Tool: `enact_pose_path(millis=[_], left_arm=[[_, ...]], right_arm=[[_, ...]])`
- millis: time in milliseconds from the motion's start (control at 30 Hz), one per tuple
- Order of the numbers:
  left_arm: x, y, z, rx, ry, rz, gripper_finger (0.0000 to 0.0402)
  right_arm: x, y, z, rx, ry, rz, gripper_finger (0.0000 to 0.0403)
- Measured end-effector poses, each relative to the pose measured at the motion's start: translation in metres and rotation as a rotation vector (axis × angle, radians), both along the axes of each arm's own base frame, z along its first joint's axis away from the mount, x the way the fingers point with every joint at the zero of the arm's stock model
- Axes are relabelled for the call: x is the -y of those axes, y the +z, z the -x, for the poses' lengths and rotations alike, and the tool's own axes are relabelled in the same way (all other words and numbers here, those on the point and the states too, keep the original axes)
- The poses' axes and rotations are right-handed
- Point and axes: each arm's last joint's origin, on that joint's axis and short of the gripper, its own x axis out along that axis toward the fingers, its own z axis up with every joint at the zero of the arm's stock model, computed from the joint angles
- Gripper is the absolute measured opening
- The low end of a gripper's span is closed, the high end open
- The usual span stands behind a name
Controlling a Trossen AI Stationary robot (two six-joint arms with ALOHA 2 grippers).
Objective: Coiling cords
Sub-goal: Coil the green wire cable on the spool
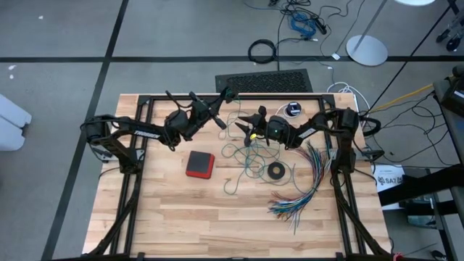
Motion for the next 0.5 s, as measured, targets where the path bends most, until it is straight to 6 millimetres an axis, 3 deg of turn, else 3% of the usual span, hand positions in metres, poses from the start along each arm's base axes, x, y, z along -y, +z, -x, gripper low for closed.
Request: enact_pose_path(millis=[500], left_arm=[[0.0043, 0.0001, -0.0014, 0.006, -0.021, 0.006, 0.0002]], right_arm=[[-0.0002, 0.0077, -0.0089, 0.009, 0.010, 0.041, 0.0117]])
